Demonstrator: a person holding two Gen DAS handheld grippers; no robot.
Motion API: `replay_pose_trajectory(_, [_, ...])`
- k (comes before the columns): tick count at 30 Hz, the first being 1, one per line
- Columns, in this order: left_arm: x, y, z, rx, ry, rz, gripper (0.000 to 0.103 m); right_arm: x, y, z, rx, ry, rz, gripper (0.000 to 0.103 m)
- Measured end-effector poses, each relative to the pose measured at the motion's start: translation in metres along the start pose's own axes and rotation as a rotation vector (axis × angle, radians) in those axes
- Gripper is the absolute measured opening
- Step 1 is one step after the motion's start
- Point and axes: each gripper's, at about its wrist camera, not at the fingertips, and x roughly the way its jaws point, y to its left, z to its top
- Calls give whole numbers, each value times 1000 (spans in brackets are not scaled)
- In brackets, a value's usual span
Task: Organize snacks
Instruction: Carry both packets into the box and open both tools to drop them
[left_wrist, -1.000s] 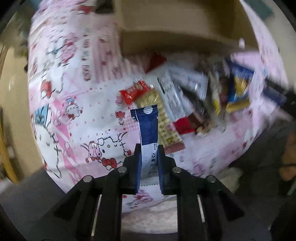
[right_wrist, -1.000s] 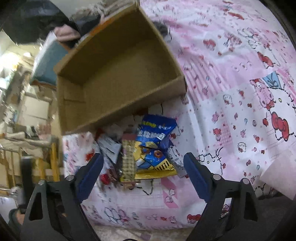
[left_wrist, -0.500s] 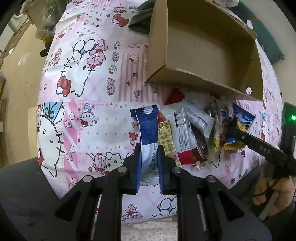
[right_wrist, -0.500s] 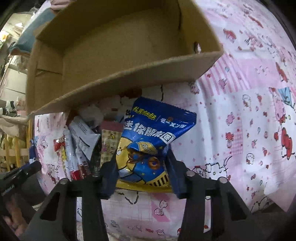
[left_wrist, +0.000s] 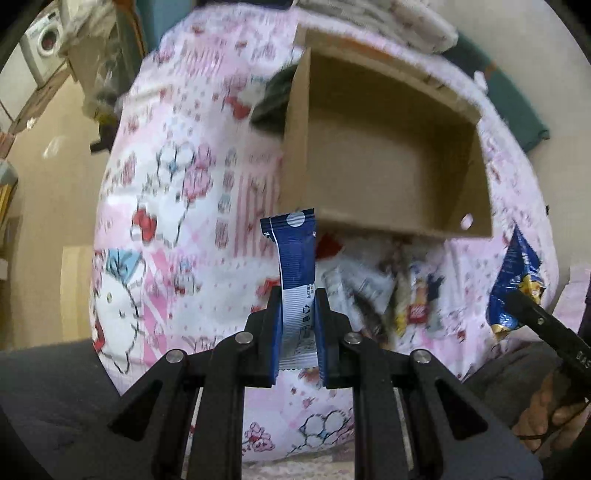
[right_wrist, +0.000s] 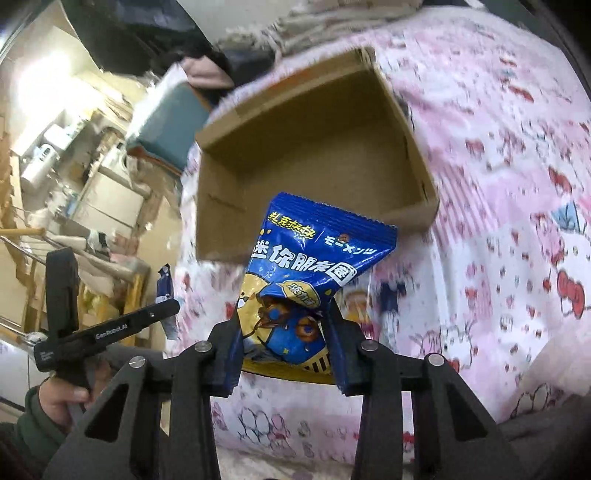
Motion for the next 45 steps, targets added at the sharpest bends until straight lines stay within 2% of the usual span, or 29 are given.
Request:
replay_pose_trajectory(3, [-12, -7, 12, 13, -48, -4, 13, -7, 0, 11, -7, -47, 3, 40])
replay_pose_trajectory(9, [-16, -22, 41, 38, -82, 0, 13, -14, 4, 41, -33, -128, 10, 40])
replay_pose_trajectory(19, [-9, -56, 85, 68, -159, -3, 13, 8, 10, 85, -98, -169, -21, 40])
replay_pose_trajectory(23, [7, -67, 99, 74, -179, -2, 13, 24, 3, 94, -99, -155, -45, 40])
replay_pose_trajectory(27, [31, -68, 106, 56, -147, -48, 13, 35, -10, 94, -66, -166, -66, 40])
replay_pose_trajectory(29, [41, -69, 106, 68, -149, -40, 13, 41, -17, 94, -17, -150, -60, 40])
replay_pose_trajectory(33, [65, -67, 100, 95, -149, 12, 13, 58, -17, 91, -59, -98, -118, 40])
replay_pose_trajectory(36, [75, -67, 96, 116, -141, -6, 13, 69, -18, 90, -52, -69, -115, 40])
replay_pose_trajectory(39, [76, -69, 93, 141, -153, 21, 13, 77, -16, 91, -66, -52, -125, 40])
replay_pose_trajectory(45, [75, -71, 91, 127, -165, 12, 14, 84, -16, 90, -71, -31, -136, 40])
